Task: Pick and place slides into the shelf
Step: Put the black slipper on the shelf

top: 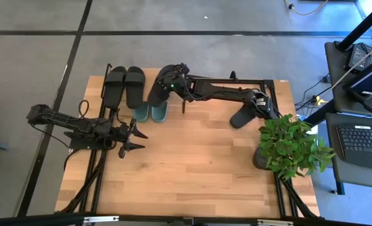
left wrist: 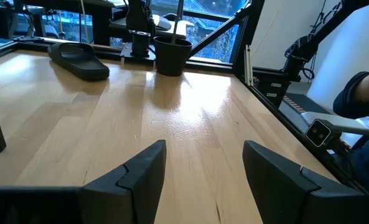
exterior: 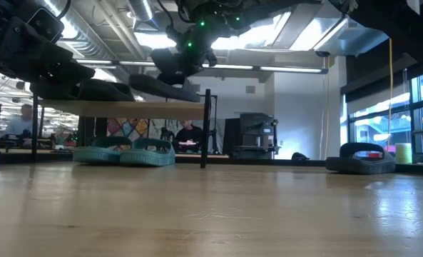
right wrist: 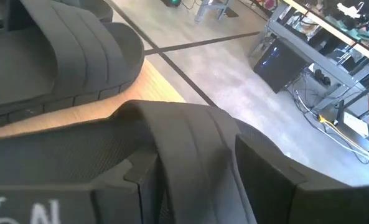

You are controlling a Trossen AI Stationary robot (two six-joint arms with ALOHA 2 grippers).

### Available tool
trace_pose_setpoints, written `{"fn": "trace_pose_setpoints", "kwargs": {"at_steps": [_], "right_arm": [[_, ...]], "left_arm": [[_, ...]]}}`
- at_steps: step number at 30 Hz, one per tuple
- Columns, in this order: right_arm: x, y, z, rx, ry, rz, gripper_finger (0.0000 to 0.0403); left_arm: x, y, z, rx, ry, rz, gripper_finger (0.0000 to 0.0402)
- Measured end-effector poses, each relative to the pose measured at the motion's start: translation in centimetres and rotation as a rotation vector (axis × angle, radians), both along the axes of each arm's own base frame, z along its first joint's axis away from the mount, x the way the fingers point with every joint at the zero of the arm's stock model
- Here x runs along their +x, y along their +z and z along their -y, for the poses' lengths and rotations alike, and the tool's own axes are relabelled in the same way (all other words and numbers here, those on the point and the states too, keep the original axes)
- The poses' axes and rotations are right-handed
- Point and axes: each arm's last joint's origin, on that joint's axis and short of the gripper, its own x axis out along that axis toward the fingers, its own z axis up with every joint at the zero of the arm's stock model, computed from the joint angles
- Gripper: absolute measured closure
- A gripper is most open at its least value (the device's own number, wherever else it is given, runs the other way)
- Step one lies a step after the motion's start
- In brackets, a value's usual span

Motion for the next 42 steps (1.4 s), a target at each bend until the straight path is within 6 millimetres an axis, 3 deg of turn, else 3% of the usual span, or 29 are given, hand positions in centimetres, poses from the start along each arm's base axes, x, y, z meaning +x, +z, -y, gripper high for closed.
{"fn": "trace_pose_setpoints", "kwargs": {"at_steps": [17,29,35,42], "right_arm": [[0.0,-0.1,-0.1,0.012,-0.004,0.002,0.0217],[0.3,0.0,-1.3,-0.099,0.086,-0.128,0.0217],[0.0,1.6,-3.3,-0.134,0.139,-0.141,0.0217],[-1.9,3.6,-4.7,-0.081,0.15,-0.2,0.0217]], "left_arm": [[0.0,0.0,0.0,0.0,0.0,0.0,0.0196],[0.0,0.0,0.0,0.0,0.0,-0.001,0.0196],[0.0,0.0,0.0,0.0,-0.001,-0.001,0.0196],[0.0,0.0,0.1,-0.018,-0.046,-0.004,0.0196]]}}
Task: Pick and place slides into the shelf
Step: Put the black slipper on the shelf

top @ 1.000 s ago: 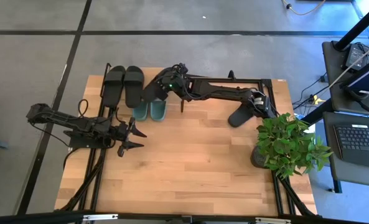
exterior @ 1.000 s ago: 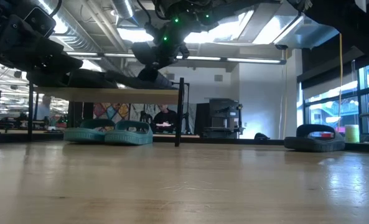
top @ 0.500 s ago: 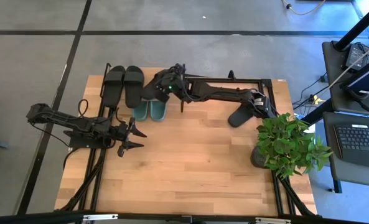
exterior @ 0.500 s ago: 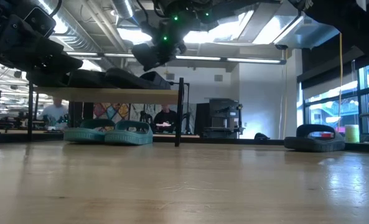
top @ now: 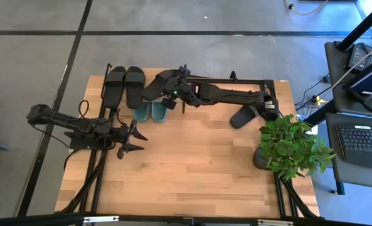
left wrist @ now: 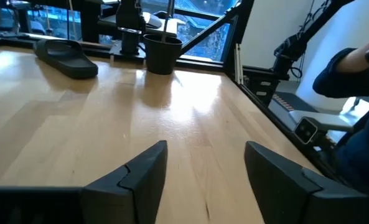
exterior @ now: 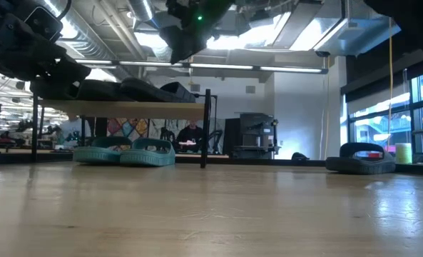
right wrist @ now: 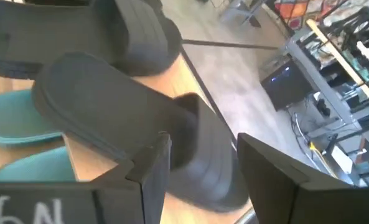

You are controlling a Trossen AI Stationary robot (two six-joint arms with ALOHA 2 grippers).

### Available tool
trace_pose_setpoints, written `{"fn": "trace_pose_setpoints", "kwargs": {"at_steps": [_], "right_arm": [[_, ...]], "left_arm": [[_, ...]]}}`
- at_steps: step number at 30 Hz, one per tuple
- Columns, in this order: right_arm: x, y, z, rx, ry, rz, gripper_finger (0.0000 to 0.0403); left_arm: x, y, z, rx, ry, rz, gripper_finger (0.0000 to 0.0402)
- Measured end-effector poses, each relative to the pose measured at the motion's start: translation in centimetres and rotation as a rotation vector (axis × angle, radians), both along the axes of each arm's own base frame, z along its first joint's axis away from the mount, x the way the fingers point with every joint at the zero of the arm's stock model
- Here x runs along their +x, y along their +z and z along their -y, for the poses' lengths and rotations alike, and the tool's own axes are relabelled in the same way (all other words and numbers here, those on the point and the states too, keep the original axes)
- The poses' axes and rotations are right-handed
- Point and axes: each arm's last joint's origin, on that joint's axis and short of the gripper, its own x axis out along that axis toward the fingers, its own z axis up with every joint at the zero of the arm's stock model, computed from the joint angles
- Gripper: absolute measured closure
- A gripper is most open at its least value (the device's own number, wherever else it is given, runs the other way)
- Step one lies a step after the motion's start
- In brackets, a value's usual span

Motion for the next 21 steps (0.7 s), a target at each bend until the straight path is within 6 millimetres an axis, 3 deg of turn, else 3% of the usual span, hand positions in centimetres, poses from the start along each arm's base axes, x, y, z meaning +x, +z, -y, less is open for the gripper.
{"fn": "trace_pose_setpoints", "kwargs": {"at_steps": [9,21], "right_arm": [[-4.2,-0.9,-0.8,0.074,0.077,0.022,0.0217],[-16.5,-1.9,-4.1,0.015,0.186,0.237,0.0217]], "left_arm": [[0.0,0.0,0.0,-0.038,-0.004,-0.005,0.0196],[0.0,0.1,0.0,-0.033,0.0,0.001,0.0196]]}}
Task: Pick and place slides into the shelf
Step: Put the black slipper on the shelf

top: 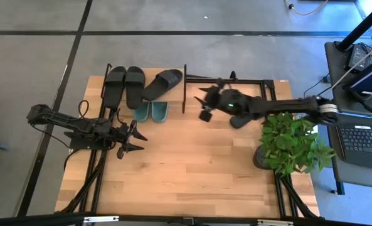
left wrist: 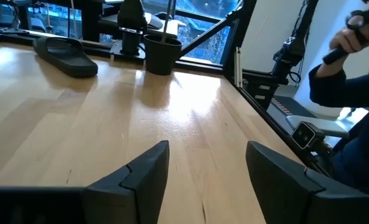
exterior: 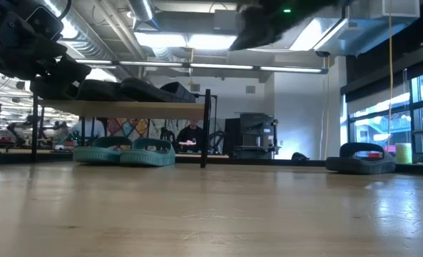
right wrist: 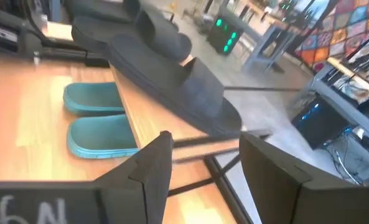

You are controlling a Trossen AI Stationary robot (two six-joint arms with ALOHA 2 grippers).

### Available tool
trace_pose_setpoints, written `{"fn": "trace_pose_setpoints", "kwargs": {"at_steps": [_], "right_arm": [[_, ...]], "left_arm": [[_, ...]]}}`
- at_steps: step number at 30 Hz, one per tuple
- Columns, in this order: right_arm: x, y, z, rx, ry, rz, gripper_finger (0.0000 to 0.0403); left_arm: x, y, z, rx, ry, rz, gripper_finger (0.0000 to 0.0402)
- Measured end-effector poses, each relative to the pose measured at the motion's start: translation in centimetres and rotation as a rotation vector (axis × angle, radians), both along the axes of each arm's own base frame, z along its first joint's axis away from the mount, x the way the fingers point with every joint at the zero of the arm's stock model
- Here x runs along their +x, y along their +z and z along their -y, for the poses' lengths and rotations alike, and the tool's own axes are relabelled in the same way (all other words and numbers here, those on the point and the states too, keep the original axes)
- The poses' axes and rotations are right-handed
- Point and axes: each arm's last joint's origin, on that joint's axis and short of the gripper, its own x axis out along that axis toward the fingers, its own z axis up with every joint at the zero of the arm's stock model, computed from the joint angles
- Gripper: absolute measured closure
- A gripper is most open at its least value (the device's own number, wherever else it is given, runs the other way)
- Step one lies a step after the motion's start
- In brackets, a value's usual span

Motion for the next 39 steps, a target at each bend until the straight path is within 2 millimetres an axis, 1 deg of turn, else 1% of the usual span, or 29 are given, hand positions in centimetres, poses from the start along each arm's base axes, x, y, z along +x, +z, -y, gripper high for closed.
{"fn": "trace_pose_setpoints", "kwargs": {"at_steps": [4,7,12,16,20,24,30,35,39], "right_arm": [[-3.9,-0.1,-0.5,-0.009,0.002,0.053,0.0217],[-6.2,-0.9,-0.7,0.043,-0.016,0.084,0.0217],[-9.1,-2.1,-1.0,0.032,-0.013,0.119,0.0217],[-10.7,-3.2,-1.2,0.035,-0.014,0.168,0.0217],[-11.6,-4.2,-1.1,0.021,-0.023,0.202,0.0217],[-12.0,-4.7,-0.5,0.019,-0.041,0.219,0.0217],[-12.4,-5.4,0.9,0.018,-0.099,0.196,0.0217],[-12.8,-6.1,2.0,0.049,0.042,0.187,0.0217],[-13.4,-7.1,2.9,0.072,0.009,0.207,0.0217]], "left_arm": [[0.0,0.0,0.0,0.028,-0.003,0.007,0.0196],[0.0,0.0,0.0,0.028,-0.002,0.007,0.0196],[0.0,0.0,0.0,0.028,-0.002,0.007,0.0196],[0.0,0.0,0.0,0.029,0.003,0.007,0.0196],[0.0,0.0,-0.1,0.031,0.018,0.007,0.0196],[0.0,0.0,-0.1,0.034,0.039,0.007,0.0196],[0.0,0.0,-0.2,0.036,0.052,0.006,0.0196],[0.0,0.0,-0.2,0.036,0.052,0.007,0.0196],[0.0,0.0,-0.2,0.035,0.052,0.006,0.0196]]}}
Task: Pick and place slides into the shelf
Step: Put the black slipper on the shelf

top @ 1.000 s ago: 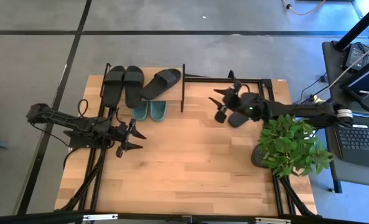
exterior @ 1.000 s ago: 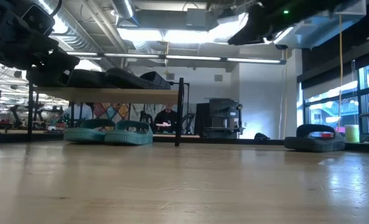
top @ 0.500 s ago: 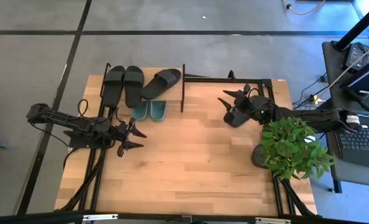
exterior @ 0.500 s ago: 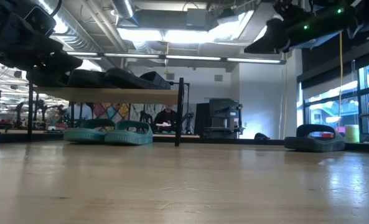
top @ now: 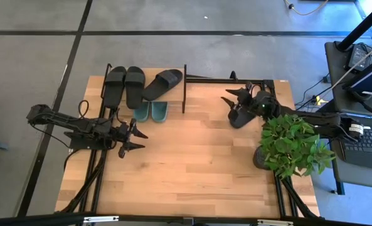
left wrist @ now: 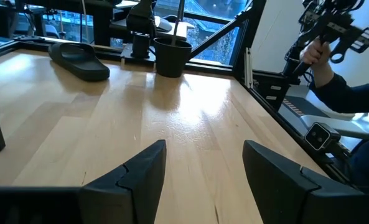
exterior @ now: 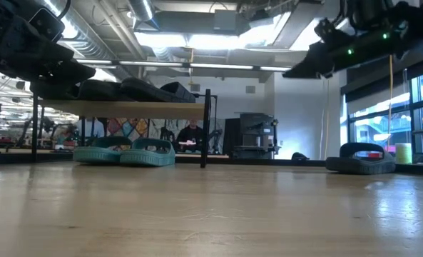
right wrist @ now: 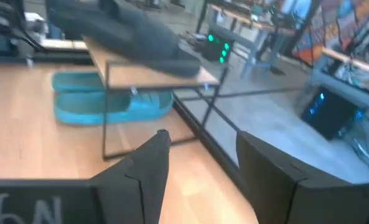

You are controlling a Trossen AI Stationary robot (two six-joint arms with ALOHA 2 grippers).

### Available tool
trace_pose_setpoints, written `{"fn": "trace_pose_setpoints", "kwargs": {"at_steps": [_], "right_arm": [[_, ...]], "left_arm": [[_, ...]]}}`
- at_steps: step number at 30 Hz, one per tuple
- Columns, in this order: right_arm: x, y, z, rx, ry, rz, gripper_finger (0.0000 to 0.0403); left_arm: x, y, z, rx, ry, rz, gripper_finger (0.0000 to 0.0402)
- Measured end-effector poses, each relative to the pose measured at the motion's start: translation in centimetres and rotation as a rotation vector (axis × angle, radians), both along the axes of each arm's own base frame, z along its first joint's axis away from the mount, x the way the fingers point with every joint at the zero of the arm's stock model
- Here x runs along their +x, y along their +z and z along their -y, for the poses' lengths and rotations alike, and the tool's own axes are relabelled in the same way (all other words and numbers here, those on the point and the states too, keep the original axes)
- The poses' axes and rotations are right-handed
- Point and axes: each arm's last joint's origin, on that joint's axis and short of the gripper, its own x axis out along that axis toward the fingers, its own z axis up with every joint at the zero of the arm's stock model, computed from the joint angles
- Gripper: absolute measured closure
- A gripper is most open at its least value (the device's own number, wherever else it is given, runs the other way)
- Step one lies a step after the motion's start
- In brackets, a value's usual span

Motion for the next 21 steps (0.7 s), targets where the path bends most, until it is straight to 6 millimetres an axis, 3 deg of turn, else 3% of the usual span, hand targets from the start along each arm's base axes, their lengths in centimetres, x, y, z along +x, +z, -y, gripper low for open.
{"fn": "trace_pose_setpoints", "kwargs": {"at_steps": [13,21], "right_arm": [[-2.2,-5.0,-0.2,0.038,-0.034,0.058,0.0217],[-2.5,-5.3,-0.5,0.043,0.012,0.119,0.0217]], "left_arm": [[0.1,0.6,0.0,0.025,-0.002,0.066,0.0196],[0.2,1.9,-0.2,0.163,0.066,0.002,0.0196]]}}
